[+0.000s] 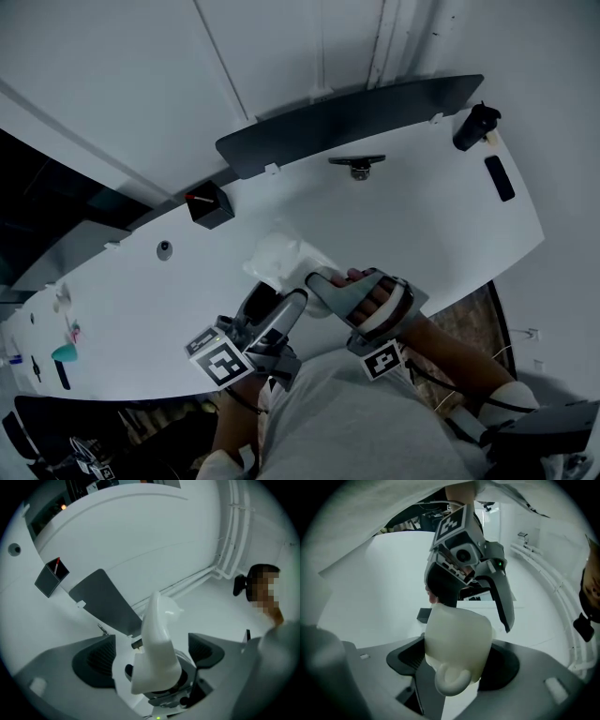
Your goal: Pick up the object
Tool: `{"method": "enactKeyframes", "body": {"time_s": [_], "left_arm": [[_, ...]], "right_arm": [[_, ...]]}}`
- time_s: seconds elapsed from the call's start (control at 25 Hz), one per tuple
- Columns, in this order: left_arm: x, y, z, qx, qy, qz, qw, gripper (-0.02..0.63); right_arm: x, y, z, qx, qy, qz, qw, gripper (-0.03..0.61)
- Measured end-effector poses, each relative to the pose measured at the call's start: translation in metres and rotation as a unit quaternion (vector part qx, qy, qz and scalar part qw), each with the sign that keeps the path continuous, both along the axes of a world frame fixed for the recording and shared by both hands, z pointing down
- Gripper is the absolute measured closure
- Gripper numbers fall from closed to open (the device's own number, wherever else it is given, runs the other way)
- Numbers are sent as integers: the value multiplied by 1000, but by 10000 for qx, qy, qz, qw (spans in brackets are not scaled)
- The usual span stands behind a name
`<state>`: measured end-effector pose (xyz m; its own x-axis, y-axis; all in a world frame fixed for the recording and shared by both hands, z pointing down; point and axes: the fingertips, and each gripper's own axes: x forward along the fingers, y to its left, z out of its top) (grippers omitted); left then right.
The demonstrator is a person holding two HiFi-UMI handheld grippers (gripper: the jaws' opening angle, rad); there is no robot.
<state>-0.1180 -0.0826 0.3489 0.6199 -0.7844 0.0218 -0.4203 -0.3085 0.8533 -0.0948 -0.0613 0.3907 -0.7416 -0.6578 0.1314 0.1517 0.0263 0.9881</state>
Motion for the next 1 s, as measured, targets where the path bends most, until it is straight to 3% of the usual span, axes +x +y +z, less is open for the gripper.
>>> {"method": "enactKeyframes", "body": {"time_s": [0.16,0.24,0.36,0.48,0.64,0.76,0.8,0.84,0.88,0.92,0.96,1.0], "left_arm": [[4,-1,9,-75,-78,141,9998,152],[0,-3,13,-92,-105,81,9999,237],[-1,-3,18,-18,-324,91,9994,415],[0,0,18,50,-386,89,9992,424],[-21,-4,19,93,-375,-286,9988,441],[-39,-6,17,270,-565,-386,9973,448],[-43,-6,15,370,-597,-413,9967,449],[-46,-5,12,483,-602,-466,9959,450],[-49,-4,9,599,-588,-537,9950,451],[-51,-3,7,712,-578,-608,9939,451],[-52,-1,4,821,-599,-661,9926,451],[-52,0,3,925,-676,-674,9911,451]], "right_arm": [[-8,15,3,421,223,-403,9981,232],[-11,23,7,522,340,-629,9961,232],[-12,28,15,526,494,-784,9943,231],[-11,29,16,552,486,-785,9942,230],[-9,34,9,170,102,-917,9956,226],[0,43,2,-736,-366,-1136,9901,220],[4,45,0,-1314,-646,-1172,9822,243],[9,47,-3,-2035,-983,-1178,9670,277],[12,47,-6,-2833,-1343,-1152,9426,299],[15,45,-10,-3646,-1702,-1101,9088,312],[18,42,-15,-4455,-2056,-1034,8652,341],[20,37,-21,-5245,-2422,-966,8105,374]]}}
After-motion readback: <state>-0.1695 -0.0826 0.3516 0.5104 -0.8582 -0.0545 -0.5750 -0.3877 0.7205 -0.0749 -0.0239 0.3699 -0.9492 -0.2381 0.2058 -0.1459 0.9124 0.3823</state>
